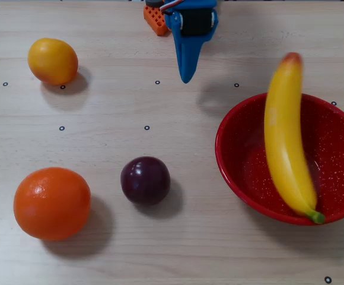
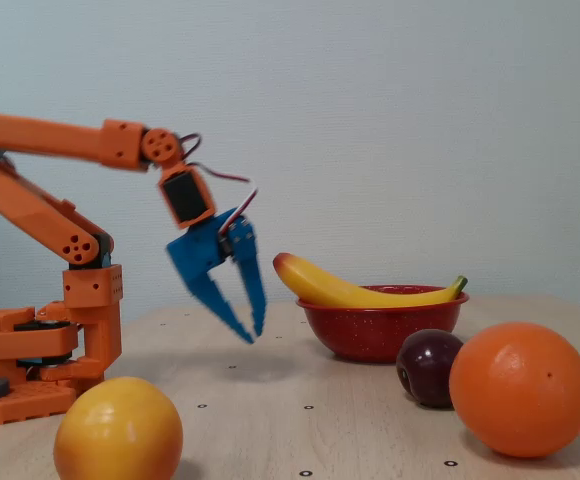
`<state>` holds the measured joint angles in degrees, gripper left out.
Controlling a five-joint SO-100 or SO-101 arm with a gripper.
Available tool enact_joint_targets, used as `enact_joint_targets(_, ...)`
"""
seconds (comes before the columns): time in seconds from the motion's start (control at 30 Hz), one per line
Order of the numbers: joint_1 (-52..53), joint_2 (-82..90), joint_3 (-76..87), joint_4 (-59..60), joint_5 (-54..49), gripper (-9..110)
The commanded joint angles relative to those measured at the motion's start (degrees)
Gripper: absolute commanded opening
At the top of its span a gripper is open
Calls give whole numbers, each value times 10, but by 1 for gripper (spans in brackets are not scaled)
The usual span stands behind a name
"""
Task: Put banana in the red bowl.
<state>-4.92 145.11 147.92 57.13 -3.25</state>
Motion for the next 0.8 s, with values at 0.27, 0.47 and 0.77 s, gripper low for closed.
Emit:
enact_joint_targets(0.27, 12, 205, 114, 25, -6, 0)
enact_joint_targets(0.47, 18, 280, 155, 89, 18, 0)
enact_joint_targets(0.77, 24, 365, 211, 136, 32, 0)
